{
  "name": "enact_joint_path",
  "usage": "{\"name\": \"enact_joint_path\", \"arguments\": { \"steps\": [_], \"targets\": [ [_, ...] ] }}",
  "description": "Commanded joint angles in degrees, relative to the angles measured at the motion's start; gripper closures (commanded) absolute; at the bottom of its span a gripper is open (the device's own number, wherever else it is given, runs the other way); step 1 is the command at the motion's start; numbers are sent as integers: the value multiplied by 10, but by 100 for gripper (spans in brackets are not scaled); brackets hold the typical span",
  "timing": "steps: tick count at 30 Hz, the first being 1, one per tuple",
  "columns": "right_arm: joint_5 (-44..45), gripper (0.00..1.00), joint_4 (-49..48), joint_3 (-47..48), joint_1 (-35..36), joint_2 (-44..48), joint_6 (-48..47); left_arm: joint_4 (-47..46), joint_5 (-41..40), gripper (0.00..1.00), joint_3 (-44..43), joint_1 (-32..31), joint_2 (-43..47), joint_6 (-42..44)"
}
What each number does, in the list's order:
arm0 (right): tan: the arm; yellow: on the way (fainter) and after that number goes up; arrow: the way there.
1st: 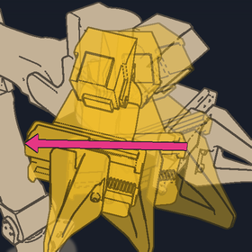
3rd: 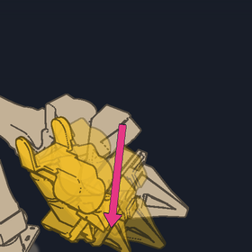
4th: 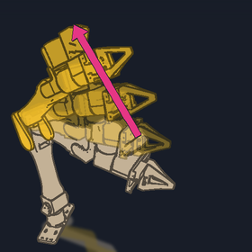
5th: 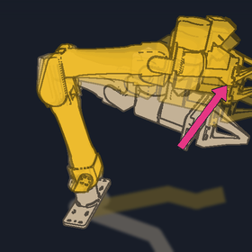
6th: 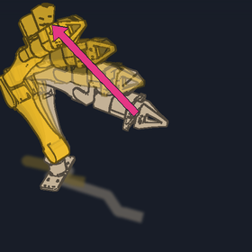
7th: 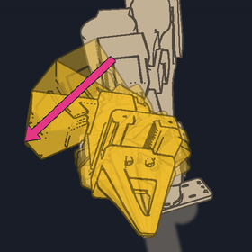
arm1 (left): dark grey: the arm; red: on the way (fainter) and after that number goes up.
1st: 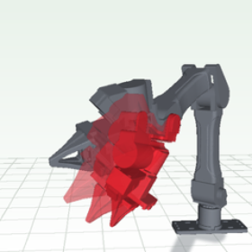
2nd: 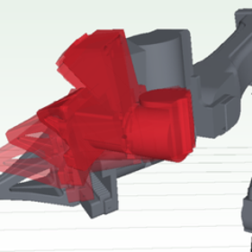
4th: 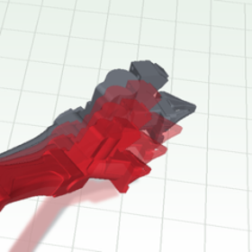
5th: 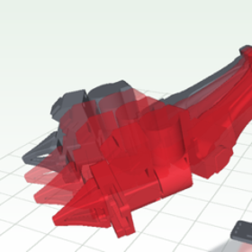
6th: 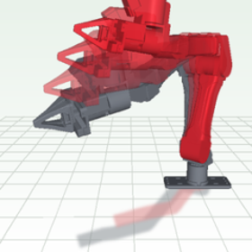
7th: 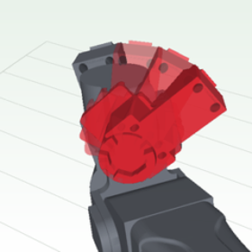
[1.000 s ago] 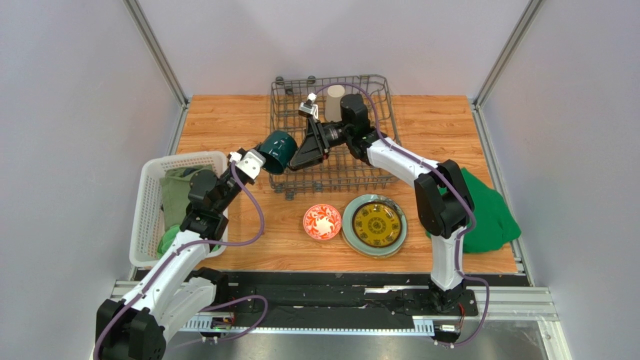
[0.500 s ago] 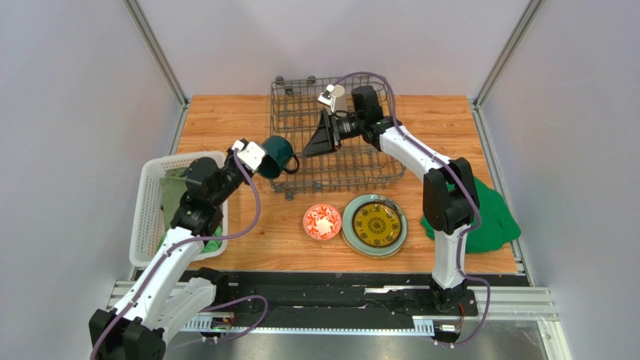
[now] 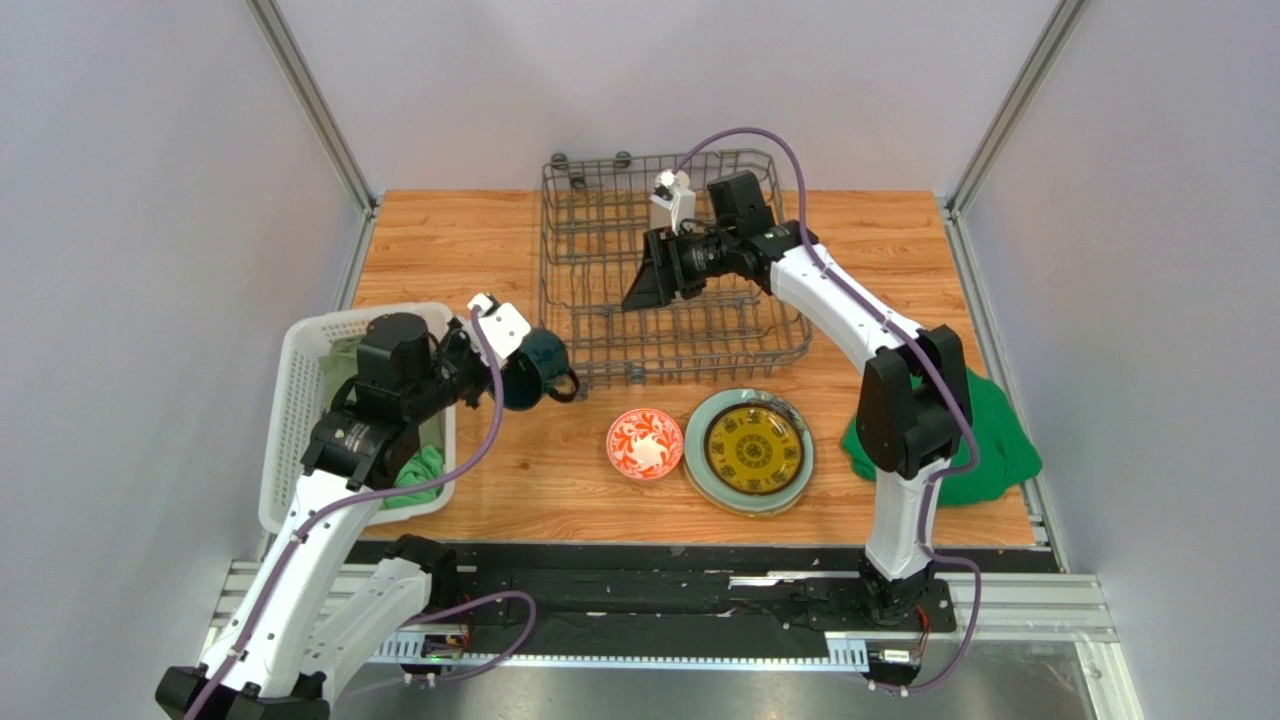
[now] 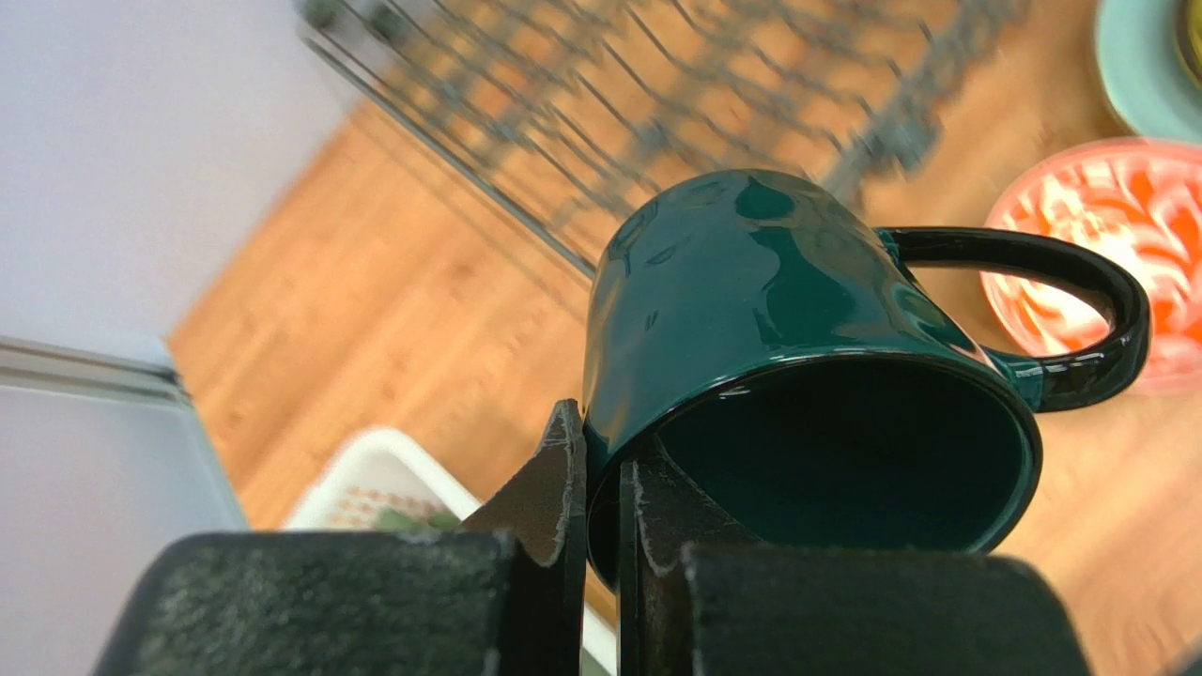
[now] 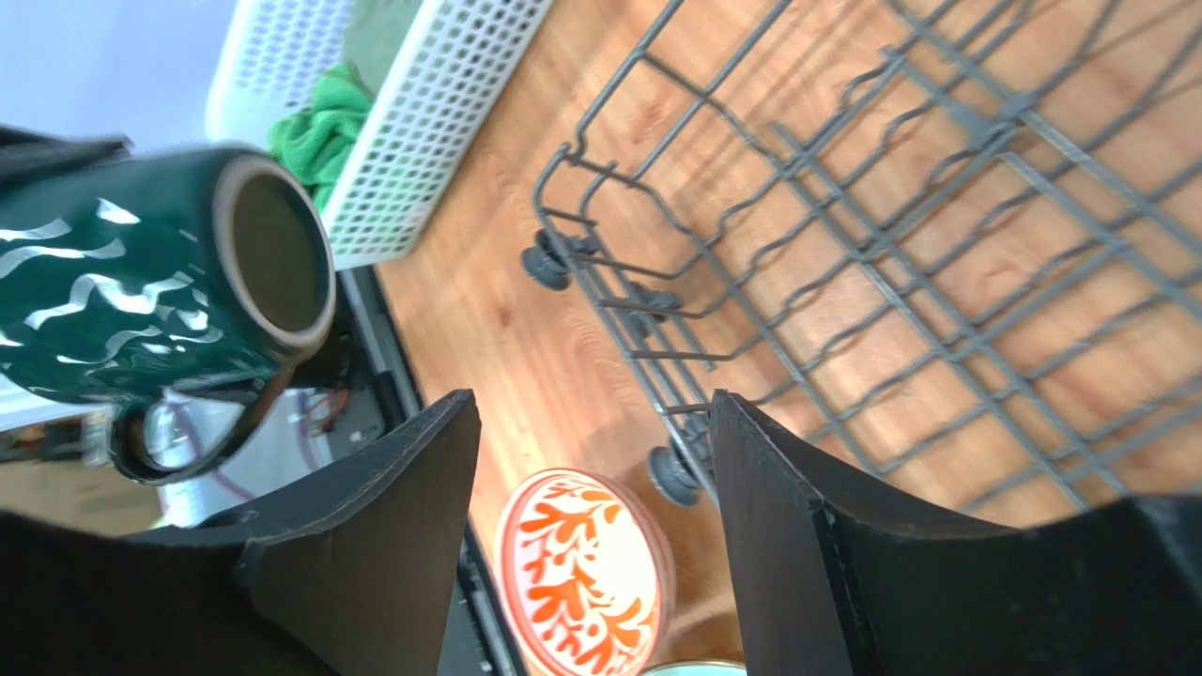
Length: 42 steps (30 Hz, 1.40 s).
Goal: Unload the mixed dishes from the dish rack
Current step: Place the cup at the center of the board.
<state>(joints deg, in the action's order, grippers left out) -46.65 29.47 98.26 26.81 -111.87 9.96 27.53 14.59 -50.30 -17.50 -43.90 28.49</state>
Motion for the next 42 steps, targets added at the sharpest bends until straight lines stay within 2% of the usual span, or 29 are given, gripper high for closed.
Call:
{"name": "enact_joint_path", "arguments": {
  "steps": [1, 9, 17, 33, 42],
  "targets": [
    [72, 36, -1, -3, 2, 60, -55, 88, 42, 100, -17, -1, -2, 17],
    [140, 37, -6, -28, 4, 106, -90, 154, 76, 100, -8, -2, -90, 36],
    [150, 37, -5, -37, 4, 114, -98, 188, 71, 100, -51, -7, -195, 17],
    [140, 38, 5, -37, 4, 103, -118, 149, -24, 100, -74, -79, -319, -46],
    [135, 38, 8, -36, 5, 95, -120, 121, -52, 100, -77, -104, -347, -68]
  ]
}}
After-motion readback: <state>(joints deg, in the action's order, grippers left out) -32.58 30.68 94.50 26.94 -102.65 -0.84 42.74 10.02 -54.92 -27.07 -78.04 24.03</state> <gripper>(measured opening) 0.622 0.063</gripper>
